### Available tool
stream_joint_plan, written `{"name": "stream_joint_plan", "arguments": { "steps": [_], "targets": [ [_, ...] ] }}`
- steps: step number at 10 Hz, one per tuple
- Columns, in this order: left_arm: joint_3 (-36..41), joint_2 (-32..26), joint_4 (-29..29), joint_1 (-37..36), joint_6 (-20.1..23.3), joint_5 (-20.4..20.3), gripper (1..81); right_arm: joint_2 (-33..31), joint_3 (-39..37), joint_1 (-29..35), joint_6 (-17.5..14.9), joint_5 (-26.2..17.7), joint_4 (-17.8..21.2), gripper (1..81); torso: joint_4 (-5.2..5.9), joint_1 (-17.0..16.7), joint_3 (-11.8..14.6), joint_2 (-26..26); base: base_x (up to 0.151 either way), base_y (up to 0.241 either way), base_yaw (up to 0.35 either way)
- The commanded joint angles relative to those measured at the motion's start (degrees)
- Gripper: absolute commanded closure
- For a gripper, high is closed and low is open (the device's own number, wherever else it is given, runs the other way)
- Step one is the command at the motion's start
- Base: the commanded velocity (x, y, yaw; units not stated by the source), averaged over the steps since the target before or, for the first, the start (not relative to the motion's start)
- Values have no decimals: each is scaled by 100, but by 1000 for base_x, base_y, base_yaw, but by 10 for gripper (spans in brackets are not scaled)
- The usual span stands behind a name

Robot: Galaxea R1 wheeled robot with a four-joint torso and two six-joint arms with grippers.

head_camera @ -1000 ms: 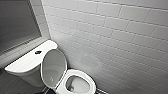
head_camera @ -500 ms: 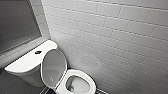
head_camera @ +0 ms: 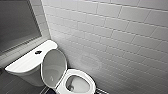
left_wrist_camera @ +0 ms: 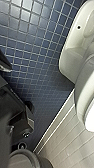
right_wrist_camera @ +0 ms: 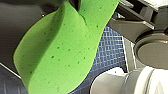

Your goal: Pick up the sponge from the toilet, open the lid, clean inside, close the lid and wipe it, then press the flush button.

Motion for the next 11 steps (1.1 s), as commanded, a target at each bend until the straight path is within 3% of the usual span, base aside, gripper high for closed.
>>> {"name": "stream_joint_plan", "arguments": {
  "steps": [1, 2, 5, 8, 10, 11],
  "targets": [
    [-114, 353, 127, 192, 13, 12, 10, -192, 28, 41, -17, -289, -257, 811, 0, -363, 225, 561, 0, 0, 0],
    [-271, 573, 127, 350, 31, 29, 10, -130, -69, 32, -17, -297, -275, 811, 0, -481, 526, 745, 0, 0, 0],
    [-720, 1092, 127, 843, 49, 249, 10, 98, -499, -91, -26, -306, -460, 811, 0, -798, 964, 1248, 0, 0, 0],
    [-1081, 1838, 127, 1072, 102, 1162, 10, 318, -895, -145, -17, -306, -600, 811, 0, -1191, 1580, 1847, 0, 0, 0],
    [-1274, 2320, 127, 1195, 119, 1557, 10, 406, -1027, -170, -17, -350, -618, 811, 0, -1460, 1934, 2247, 0, 0, 0],
    [-1353, 2533, 118, 1265, 110, 1768, 10, 494, -1132, -162, -17, -394, -609, 811, 0, -1593, 1633, 2448, 0, 0, 0]
  ]
}}
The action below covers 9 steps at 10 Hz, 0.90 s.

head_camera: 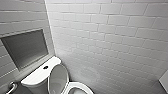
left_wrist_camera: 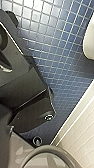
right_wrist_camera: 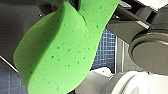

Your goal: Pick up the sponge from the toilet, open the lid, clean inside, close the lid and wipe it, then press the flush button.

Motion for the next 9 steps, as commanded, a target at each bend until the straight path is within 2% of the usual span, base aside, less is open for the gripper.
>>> {"name": "stream_joint_plan", "arguments": {
  "steps": [1, 4, 5, 6, 7, 9],
  "targets": [
    [-325, 549, 64, 83, 63, 890, 10, 27, -192, 102, -9, -365, -170, 811, 0, -362, -2, 564, 0, 0, 0],
    [-1451, 1411, 64, 294, 63, 916, 10, 397, -878, -11, -1, -391, -170, 811, 0, -708, 94, 1095, 0, 0, 0],
    [-1644, 1560, 64, 312, 63, 908, 10, 493, -1071, -29, -1, -382, -170, 811, 559, -845, 96, 1307, 0, 0, 0],
    [-1757, 1630, 64, 321, 63, 908, 10, 590, -1211, -65, -9, -382, -170, 811, 579, -959, 96, 1495, 0, 0, 0],
    [-1872, 1710, 55, 330, 63, 925, 10, 677, -1300, -65, -9, -382, -170, 811, 658, -1053, 96, 1646, 0, 0, 0],
    [-2066, 1815, 55, 347, 63, 908, 10, 757, -1397, -65, -9, -382, -179, 811, 1013, -1287, 96, 2004, 0, 0, 0]
  ]
}}
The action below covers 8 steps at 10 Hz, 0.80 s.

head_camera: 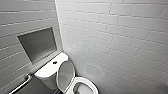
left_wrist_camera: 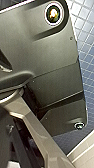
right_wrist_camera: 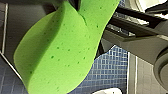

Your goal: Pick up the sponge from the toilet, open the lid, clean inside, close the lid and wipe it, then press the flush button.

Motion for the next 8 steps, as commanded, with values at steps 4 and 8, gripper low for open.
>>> {"name": "stream_joint_plan", "arguments": {
  "steps": [4, 8],
  "targets": [
    [-232, 133, 62, -115, 46, 236, 10, -34, -76, 27, -9, -251, -148, 811, 588, -745, 0, 1161, 0, 0, 0],
    [-1015, 529, 62, -54, 46, 210, 10, 283, -629, -7, -9, -259, -157, 811, 637, -1092, 691, 1707, 0, 0, 0]
  ]
}}
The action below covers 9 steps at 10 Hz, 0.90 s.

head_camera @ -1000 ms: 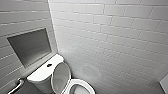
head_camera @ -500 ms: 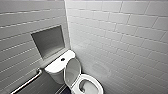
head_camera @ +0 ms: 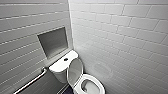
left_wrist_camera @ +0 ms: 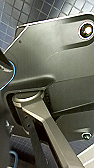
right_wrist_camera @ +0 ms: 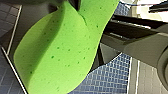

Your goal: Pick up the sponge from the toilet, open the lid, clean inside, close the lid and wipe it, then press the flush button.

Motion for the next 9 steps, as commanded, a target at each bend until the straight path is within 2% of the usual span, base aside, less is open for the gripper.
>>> {"name": "stream_joint_plan", "arguments": {
  "steps": [1, 4, 5, 6, 7, 9],
  "targets": [
    [-386, 171, 60, -61, 45, 196, 10, 111, -231, -27, -9, -279, -143, 811, -152, -361, 537, 558, 0, 0, 0],
    [-501, 188, 51, 0, 45, 179, 10, 156, -293, -27, -9, -288, -152, 811, -278, -767, 1148, 1172, 0, 0, 0],
    [-527, 214, 42, 9, 45, 179, 10, 155, -293, -27, -9, -288, -152, 811, -321, -533, 1350, 802, 0, 0, 0],
    [-527, 267, -37, 9, -24, 213, 10, 156, -302, -27, -9, -288, -152, 811, -203, -649, 1534, 975, 0, 0, 0],
    [-536, 293, -97, 44, -51, 249, 10, 155, -311, -27, -9, -288, -143, 811, -223, -691, 1110, 1014, 0, 0, 0],
    [-694, 381, -615, 263, -79, 275, 10, 199, -381, -18, 8, -288, -143, 811, -227, -739, 1196, 1093, 0, 0, 0]
  ]
}}
